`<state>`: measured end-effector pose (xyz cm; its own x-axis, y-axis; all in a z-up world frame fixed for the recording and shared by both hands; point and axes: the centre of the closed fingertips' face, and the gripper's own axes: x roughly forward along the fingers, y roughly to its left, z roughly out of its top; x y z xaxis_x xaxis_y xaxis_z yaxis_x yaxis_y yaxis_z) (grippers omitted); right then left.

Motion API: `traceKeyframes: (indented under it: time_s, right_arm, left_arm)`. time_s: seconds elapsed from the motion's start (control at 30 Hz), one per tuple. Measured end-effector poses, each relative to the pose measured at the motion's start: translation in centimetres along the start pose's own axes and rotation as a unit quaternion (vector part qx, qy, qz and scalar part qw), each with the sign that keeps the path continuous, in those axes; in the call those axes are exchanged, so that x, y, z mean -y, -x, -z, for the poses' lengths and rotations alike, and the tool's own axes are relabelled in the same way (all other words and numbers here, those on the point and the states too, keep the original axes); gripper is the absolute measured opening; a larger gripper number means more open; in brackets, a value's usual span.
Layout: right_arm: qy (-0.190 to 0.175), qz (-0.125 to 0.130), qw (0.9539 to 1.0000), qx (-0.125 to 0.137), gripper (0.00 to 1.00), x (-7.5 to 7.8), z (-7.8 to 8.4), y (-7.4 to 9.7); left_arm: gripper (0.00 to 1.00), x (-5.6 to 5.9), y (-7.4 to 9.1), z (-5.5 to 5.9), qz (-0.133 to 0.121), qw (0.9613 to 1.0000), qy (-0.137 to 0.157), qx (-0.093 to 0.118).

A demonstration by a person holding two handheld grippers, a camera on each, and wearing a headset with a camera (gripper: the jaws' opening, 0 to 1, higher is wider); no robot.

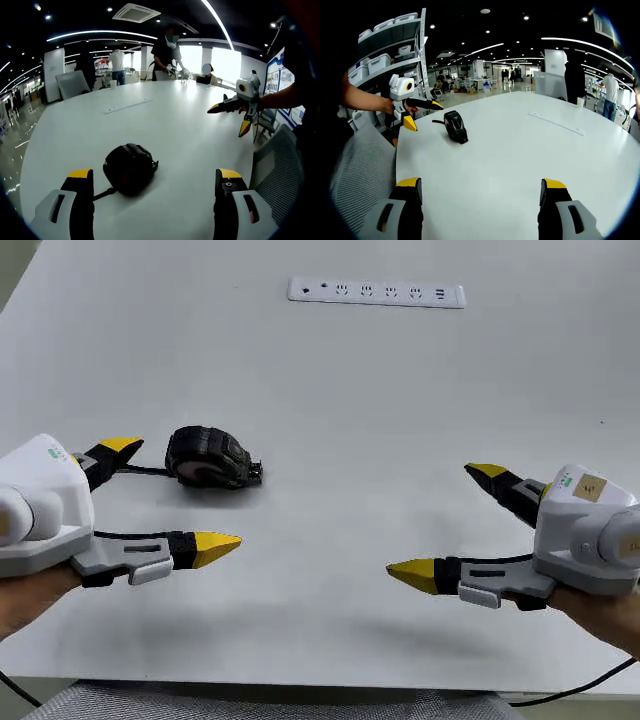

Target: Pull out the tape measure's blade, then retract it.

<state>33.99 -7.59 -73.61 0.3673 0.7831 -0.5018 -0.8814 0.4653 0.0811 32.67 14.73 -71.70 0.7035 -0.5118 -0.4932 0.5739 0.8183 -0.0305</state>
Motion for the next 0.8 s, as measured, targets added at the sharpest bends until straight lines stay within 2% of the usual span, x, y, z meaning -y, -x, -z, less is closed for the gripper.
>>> traceKeyframes:
  time_s: [0.8]
  right_arm:
    - [0.023,-0.04,0.9988,-0.018,0.98,0.6,-0.3,-2.2]
  left_arm:
    - [0.98,-1.9,-1.0,-0.1,0.024,0.9988,-0.031,-0.03]
